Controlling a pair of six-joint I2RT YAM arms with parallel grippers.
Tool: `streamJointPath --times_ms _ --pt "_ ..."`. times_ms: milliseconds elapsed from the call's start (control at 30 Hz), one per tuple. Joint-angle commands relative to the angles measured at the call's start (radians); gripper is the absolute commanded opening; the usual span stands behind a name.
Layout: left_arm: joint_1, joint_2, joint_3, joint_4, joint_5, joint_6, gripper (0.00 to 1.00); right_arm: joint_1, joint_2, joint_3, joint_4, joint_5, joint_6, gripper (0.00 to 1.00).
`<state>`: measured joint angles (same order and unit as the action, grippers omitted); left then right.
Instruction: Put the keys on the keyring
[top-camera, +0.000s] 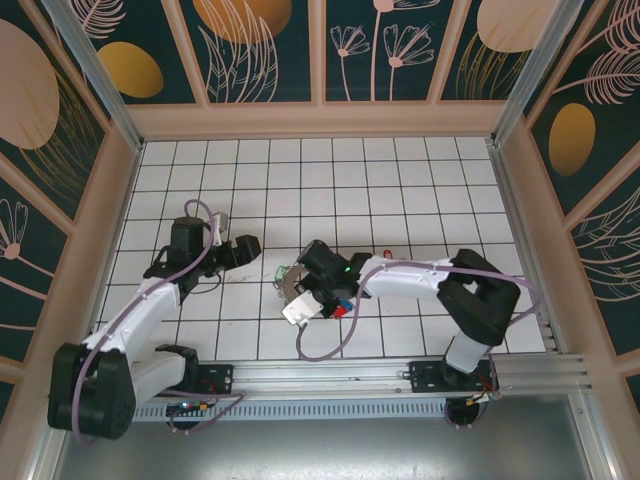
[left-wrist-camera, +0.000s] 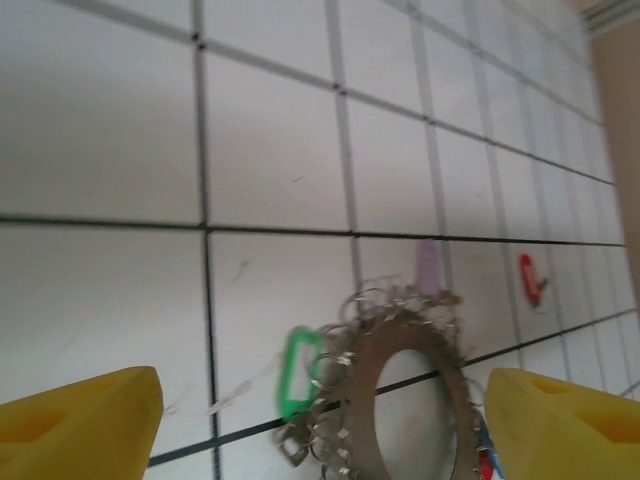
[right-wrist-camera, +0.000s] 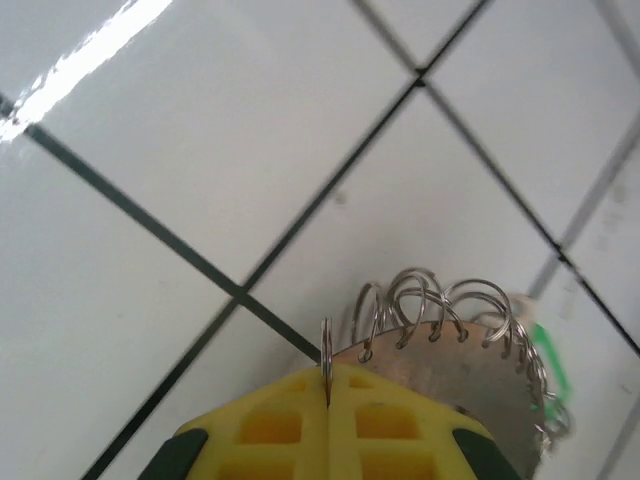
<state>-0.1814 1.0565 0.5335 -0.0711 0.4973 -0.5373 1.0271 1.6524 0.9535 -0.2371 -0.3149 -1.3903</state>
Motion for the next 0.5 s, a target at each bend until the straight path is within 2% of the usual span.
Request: streamJointPath --times_ms 0,200,233,267,333,433,467 --pt "0.005 -0.086 -0.032 0.168 0.146 0.052 0.79 -0.046 -0.117 -0.047 0.127 -0.17 0.161 0.0" --pt "-0.005 -0.147 -0.062 0.353 0.345 0.13 0.68 -0.134 -0.28 -0.155 0.308 -0.297 0.347 0.0" --pt "-0.014 -0.146 -0.064 0.373 0.381 0.161 0.61 -0.149 -0.305 -0.169 0.332 -0.308 0.38 0.0" --pt "-0.025 -0.145 -0.063 0.376 0.395 0.187 0.59 -0.16 -0.328 -0.178 0.349 -0.317 0.406 0.0" --pt "-0.078 -0.143 -0.06 0.378 0.419 0.264 0.51 -0.183 -0.377 -0.192 0.379 -0.332 0.475 0.0" --pt "-0.199 -0.145 -0.043 0.346 0.417 0.432 0.49 -0.194 -0.437 -0.19 0.375 -0.329 0.553 0.0" --pt "-0.222 -0.145 -0.048 0.364 0.408 0.443 0.49 -0.196 -0.452 -0.184 0.366 -0.325 0.575 0.0"
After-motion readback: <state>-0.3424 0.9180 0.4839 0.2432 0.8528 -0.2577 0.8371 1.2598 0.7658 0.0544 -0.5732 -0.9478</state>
